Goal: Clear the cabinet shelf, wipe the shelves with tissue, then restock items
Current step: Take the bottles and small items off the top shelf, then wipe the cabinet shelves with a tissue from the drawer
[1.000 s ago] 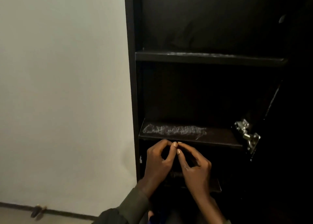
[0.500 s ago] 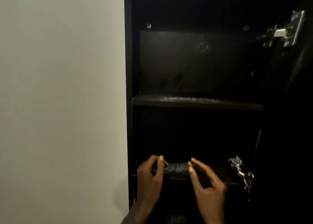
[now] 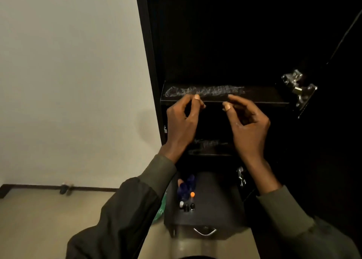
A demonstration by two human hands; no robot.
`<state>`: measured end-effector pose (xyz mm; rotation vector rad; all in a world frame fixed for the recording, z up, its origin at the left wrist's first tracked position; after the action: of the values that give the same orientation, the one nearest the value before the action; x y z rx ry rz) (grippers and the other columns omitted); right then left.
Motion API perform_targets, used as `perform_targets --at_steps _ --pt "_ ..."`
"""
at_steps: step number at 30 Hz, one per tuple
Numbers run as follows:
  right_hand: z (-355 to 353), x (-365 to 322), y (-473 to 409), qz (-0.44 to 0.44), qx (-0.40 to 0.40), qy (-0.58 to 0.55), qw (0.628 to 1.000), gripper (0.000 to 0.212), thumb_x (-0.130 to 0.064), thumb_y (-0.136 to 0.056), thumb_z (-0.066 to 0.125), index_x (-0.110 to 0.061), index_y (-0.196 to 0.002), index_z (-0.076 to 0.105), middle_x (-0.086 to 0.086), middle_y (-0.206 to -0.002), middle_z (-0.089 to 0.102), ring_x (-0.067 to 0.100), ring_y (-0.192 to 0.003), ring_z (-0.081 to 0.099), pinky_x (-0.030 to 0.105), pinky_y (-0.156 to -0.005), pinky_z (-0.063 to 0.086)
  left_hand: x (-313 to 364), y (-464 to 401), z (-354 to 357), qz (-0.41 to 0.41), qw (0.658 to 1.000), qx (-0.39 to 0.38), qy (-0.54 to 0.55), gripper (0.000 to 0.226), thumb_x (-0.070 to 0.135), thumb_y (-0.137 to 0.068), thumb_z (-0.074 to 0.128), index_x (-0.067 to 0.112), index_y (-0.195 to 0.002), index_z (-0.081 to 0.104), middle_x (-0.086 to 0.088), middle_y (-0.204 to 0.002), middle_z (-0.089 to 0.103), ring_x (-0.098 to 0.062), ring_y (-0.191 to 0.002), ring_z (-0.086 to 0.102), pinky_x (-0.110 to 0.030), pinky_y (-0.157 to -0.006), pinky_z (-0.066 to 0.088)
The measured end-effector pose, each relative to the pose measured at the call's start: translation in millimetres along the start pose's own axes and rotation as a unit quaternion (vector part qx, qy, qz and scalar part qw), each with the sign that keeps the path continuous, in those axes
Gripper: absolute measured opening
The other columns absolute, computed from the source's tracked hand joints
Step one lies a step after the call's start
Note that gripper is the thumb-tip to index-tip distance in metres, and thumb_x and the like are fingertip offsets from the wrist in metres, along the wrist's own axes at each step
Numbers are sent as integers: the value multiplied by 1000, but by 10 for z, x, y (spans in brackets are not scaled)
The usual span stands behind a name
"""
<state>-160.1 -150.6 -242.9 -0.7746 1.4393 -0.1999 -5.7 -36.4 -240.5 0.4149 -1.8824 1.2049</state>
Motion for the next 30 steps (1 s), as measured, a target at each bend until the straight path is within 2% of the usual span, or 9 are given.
perform_targets --at_steps 11,13,16,18,20,22,25,27,30 --pt "73 1121 1165 154 -76 45 984 24 -12 -90 68 -24 -111 70 -6 -95 74 11 -90 71 26 -82 56 -1295 1424 299 -148 974 -156 -67 34 28 -104 50 16 -74 62 6 -71 66 -9 -68 64 -39 -67 51" --pt "16 1318 1434 174 -77 73 979 24 -10 -89 69 -23 -110 70 -9 -91 73 6 -85 70 21 -80 55 -1507 1679 257 -174 967 -163 -91 35 28 -102 52 14 -71 59 6 -65 64 -7 -61 61 -38 -62 50" --pt "-124 1632 1841 225 -94 143 959 24 -8 -91 64 -20 -112 69 -12 -85 70 -6 -77 65 8 -73 49 -1730 2001 170 -177 959 -182 -126 39 29 -100 48 10 -66 55 -4 -60 58 -17 -55 54 -40 -56 45" --pt "-144 1855 2133 280 -134 110 944 26 -2 -98 51 -15 -114 66 -12 -85 70 -8 -77 64 6 -72 48 -1826 2192 142 -178 951 -210 -141 43 33 -99 42 8 -68 58 -8 -62 60 -18 -54 54 -37 -56 44" --pt "-205 1885 2333 252 -143 136 947 27 12 -94 48 1 -114 63 -17 -88 70 -5 -77 65 8 -72 48 -1921 2375 119 -206 941 -235 -131 42 34 -102 45 14 -68 61 4 -59 59 -7 -54 54 -22 -54 40" --pt "-246 1900 2485 240 -145 155 947 29 16 -84 61 6 -111 64 -23 -91 70 -5 -84 66 9 -77 50 -2014 2557 139 -228 926 -273 -125 40 27 -104 50 25 -64 54 10 -52 47 0 -51 48 -13 -52 29" --pt "-244 1907 2639 199 -176 214 940 31 6 -80 71 -4 -109 68 -16 -102 67 -6 -94 65 13 -84 52 -2171 2833 224 -219 898 -356 -140 33 18 -102 52 16 -70 59 2 -61 57 -5 -55 45 -24 -58 31" --pt "-255 2030 2763 203 -198 238 929 30 3 -80 74 -8 -109 69 -8 -102 69 -1 -92 67 17 -82 54 -2289 3020 280 -224 869 -412 -158 26 14 -96 51 7 -76 67 -8 -74 68 -21 -64 60 -22 -62 34" --pt "-232 2216 2932 235 -223 254 911 28 3 -81 73 -13 -105 72 -5 -102 71 7 -90 69 17 -82 54 -2536 3313 397 -212 819 -498 -192 39 26 -89 37 8 -76 69 -9 -84 72 -31 -78 69 -26 -66 46"
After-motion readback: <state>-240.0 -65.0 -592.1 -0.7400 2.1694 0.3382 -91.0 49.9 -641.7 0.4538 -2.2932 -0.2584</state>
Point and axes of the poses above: each hand's wrist, its own y-axis away from the middle knuckle, its own z-axis out of the palm, x = y × z, the point moved 9 cm from there along -y, towards the middle knuckle
